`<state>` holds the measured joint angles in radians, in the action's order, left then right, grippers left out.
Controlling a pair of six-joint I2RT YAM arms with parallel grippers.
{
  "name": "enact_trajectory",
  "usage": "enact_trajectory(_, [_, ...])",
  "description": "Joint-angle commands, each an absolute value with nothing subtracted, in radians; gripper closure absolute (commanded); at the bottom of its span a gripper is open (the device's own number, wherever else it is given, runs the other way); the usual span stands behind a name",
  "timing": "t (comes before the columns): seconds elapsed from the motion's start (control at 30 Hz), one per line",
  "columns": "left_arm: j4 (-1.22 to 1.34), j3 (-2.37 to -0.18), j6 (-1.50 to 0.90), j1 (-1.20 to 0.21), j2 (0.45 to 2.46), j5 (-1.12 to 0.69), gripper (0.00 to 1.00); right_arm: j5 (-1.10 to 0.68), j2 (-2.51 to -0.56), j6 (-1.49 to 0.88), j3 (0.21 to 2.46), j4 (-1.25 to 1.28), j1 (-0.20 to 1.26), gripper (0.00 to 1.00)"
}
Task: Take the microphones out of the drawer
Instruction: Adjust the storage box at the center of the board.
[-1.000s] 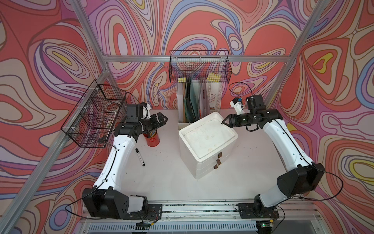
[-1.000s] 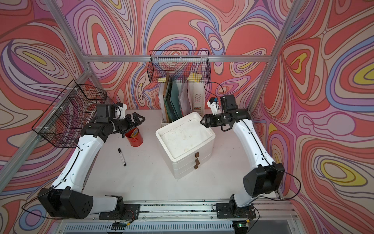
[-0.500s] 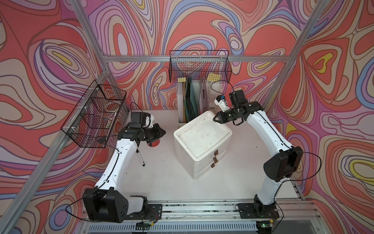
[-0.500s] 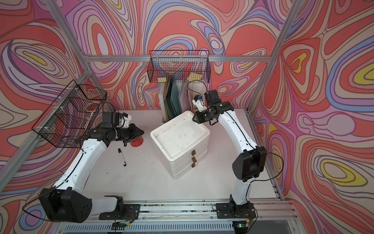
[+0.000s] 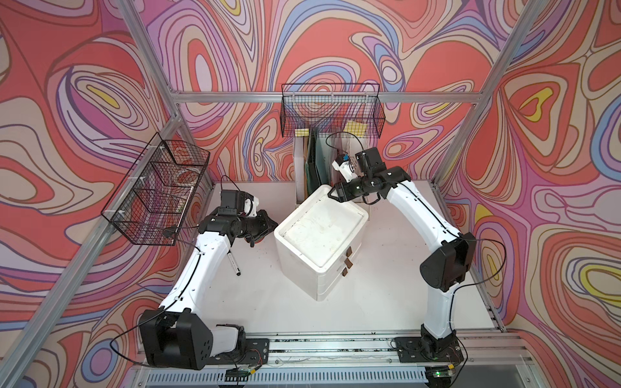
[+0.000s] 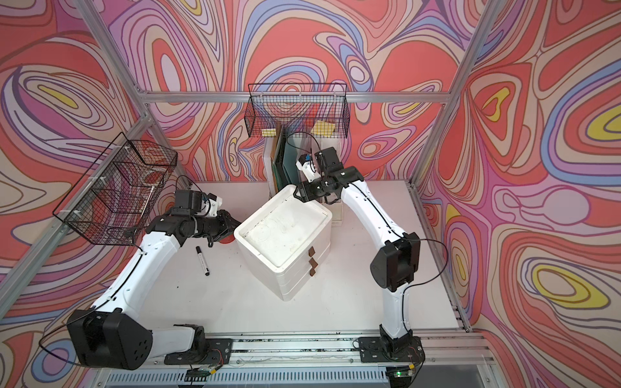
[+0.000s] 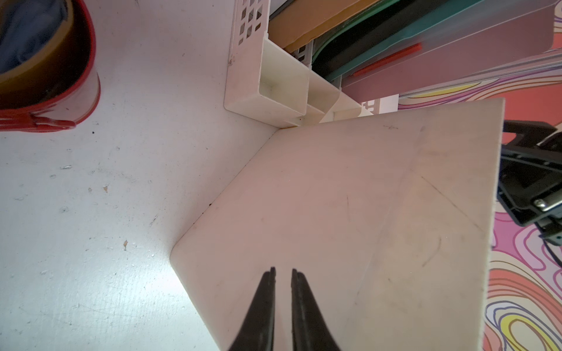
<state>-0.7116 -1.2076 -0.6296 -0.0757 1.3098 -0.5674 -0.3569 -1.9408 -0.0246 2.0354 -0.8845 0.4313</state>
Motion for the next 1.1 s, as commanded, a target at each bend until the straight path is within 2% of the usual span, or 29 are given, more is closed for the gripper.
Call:
enact_trajectory(0.0, [-0.719,-1.2,-0.63,-0.086,1.278,-0.592,0.85,-0.19,-1.75,-0.144,1.911,-0.75,0.428,0.4])
enact_trajectory(0.1, [-0.747,-1.211,-0.614,-0.092,1.276,-0.6,0.87,-0.013,-1.596,-0.24,1.757,-0.708,0.428,0.38])
enact_trajectory(0.17, [-0.766,-1.217,-0.603,-0.097,1.276,-0.605,0.88,0.07,-1.525,-0.288,1.683,-0.726,0.428,0.41])
enact_trajectory(0.37, [-0.793,-1.208,-0.593,-0.116,1.251,-0.606,0.87,0.163,-1.427,-0.419,1.549,-0.864,0.427,0.47])
enact_trajectory(0.57, [-0.796,-1.188,-0.606,-0.136,1.231,-0.614,0.87,0.003,-1.39,-0.542,1.395,-0.792,0.427,0.65])
enact_trajectory(1.07, [-0.861,-1.103,-0.658,-0.242,1.144,-0.607,0.87,-0.28,-1.474,-0.665,1.29,-0.551,0.429,0.69])
